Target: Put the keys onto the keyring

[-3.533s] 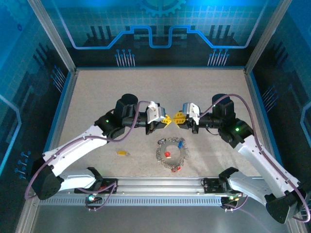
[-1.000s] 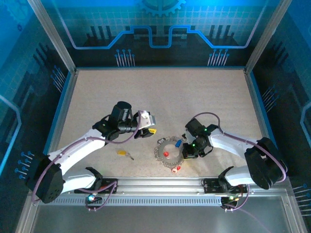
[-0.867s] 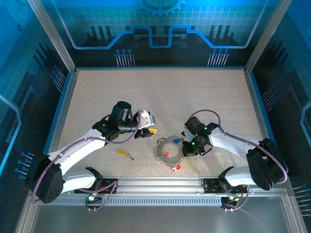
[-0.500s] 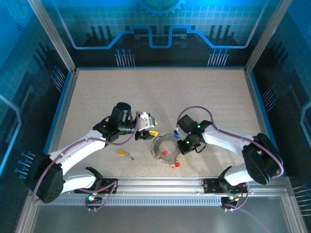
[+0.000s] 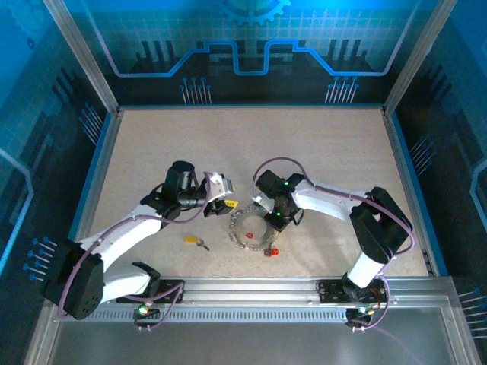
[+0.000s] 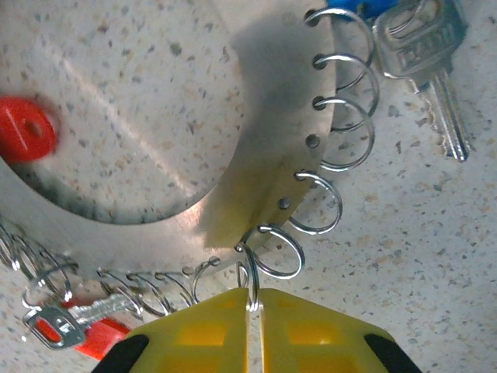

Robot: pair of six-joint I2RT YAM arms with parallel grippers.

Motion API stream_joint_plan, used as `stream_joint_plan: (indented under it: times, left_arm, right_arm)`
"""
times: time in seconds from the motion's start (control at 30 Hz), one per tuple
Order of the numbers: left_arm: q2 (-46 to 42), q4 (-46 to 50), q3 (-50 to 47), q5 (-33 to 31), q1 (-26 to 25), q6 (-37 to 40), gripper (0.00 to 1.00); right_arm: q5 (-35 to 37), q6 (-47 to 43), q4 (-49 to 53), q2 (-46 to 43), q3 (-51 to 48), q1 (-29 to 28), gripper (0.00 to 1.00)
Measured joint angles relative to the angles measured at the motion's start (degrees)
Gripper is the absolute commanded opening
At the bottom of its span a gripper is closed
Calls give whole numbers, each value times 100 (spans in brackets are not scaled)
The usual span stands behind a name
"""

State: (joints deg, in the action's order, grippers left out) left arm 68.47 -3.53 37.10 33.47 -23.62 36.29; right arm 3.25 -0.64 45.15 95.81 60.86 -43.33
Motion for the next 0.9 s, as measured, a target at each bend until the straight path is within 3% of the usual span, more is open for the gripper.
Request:
stream_joint_plan:
  times: [0.13,0.27,0.47,0.7,0.9]
  left_arm:
    - [2,-155,-28,2,118,-13,49]
    - [2,-153,-55,15,118,33,49]
    - [2,-114,-55,74,118,162,49]
    - [-81,26,-55,90,118,271,50]
    - [-83,138,-52,90,118,363,50]
  right_arm:
    - [-188,-372,-48,-133,-81,68,29]
    - [-581,-496,-326,-866,-533,317,43]
    - [-715,-1397,-621,-1921,-1110,557,43]
    - [-962,-2782,-1250,-1937,-1720,614,38]
    - [-1010,-3342,-1663,-1853,-2081,553,33]
